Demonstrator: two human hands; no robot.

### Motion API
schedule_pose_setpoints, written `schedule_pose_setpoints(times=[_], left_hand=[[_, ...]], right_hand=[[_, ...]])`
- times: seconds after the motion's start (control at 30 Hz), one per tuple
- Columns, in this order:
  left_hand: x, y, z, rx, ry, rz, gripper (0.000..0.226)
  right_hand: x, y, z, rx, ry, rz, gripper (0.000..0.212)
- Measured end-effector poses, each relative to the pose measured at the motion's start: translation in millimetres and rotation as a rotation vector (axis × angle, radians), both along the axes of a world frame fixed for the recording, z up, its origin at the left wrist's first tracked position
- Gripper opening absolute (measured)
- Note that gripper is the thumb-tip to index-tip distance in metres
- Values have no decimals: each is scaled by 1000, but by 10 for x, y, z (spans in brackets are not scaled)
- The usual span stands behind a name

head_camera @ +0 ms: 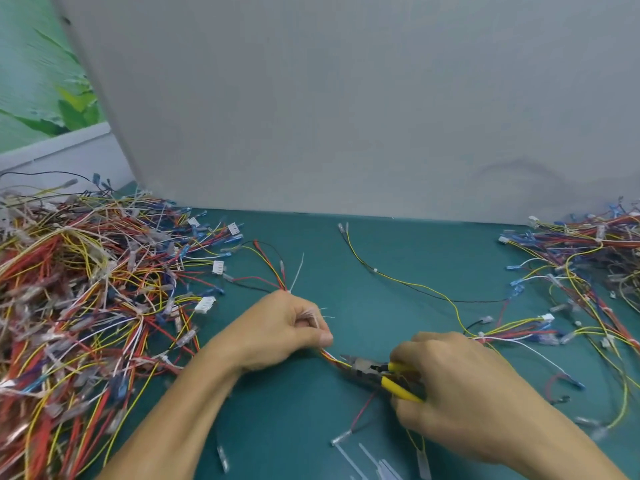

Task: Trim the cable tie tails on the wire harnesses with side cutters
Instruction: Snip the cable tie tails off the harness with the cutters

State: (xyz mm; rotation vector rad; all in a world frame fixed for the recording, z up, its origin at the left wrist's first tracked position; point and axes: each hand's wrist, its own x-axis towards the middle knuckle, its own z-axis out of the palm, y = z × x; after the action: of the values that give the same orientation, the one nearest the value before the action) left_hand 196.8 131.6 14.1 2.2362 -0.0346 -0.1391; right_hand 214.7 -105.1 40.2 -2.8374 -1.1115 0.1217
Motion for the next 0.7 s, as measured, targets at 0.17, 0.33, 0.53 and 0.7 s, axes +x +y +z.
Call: schedule_pose_setpoints(times=[0.17, 0.33, 0.53, 0.7], left_hand=[[15, 7, -9, -132, 37, -2, 15], [45, -6, -17, -202, 37, 46, 20], [56, -3, -41, -222, 45, 68, 22], [69, 4, -48, -218, 41, 63, 23]], right_hand=[[27, -9, -18, 17, -11, -32, 34], [11, 95, -71, 34, -16, -64, 33], [28, 137, -99, 38, -10, -81, 31], [29, 175, -80, 64, 15, -68, 27]])
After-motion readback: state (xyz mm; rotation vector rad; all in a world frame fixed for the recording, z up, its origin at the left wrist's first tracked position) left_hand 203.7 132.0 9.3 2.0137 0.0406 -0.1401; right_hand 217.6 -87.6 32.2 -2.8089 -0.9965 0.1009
